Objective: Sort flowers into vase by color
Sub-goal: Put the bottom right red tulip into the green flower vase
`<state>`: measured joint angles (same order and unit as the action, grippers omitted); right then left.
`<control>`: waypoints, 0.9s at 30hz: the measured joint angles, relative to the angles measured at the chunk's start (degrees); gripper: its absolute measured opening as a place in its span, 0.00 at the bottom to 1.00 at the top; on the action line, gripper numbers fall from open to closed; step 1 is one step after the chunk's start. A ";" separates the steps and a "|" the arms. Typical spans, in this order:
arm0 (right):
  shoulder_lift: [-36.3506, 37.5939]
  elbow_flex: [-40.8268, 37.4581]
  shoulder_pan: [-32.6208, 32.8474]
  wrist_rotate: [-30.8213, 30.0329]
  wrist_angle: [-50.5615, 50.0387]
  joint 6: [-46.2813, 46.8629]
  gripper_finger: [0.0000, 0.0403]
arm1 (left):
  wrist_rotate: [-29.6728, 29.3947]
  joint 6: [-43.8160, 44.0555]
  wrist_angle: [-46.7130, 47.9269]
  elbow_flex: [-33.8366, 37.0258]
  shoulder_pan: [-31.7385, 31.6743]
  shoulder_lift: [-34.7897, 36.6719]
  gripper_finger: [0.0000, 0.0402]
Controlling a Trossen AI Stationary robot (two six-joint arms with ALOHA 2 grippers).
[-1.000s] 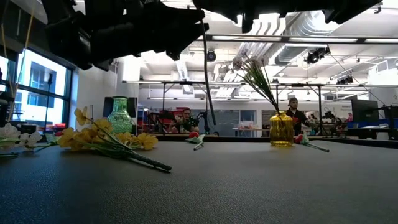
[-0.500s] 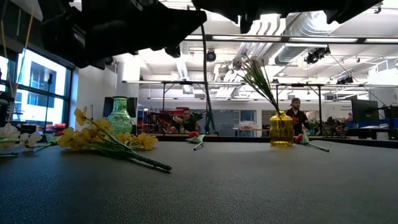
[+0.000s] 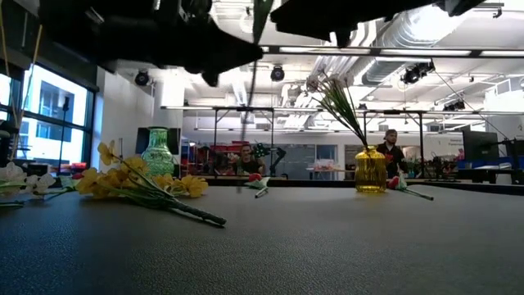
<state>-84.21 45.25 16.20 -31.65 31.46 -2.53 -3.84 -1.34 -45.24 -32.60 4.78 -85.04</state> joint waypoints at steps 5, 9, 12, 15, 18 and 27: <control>4.59 0.00 1.52 -0.48 -8.87 5.69 0.50 | -11.70 -1.65 14.17 0.02 -0.14 11.43 0.00; 4.32 0.00 3.27 -3.66 -11.16 6.63 0.52 | -23.06 -5.90 19.87 0.04 -1.16 20.45 0.00; 2.50 0.00 4.58 -7.25 -11.11 6.63 0.52 | -30.22 -8.58 23.35 0.04 -3.69 27.08 0.00; -0.11 0.00 5.44 -9.35 -10.58 6.80 0.50 | -33.13 -9.32 27.06 0.04 -8.83 33.34 0.00; -2.89 0.00 6.07 -10.37 -9.32 7.73 0.49 | -33.31 -9.34 31.03 0.04 -15.46 38.77 0.00; -7.96 0.00 7.85 -10.36 -5.49 10.04 0.45 | -28.67 -7.26 36.11 0.04 -31.13 46.15 0.00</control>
<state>-92.17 45.25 24.05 -42.01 25.97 7.51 -32.51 -8.60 -9.13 -32.56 -26.36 -38.89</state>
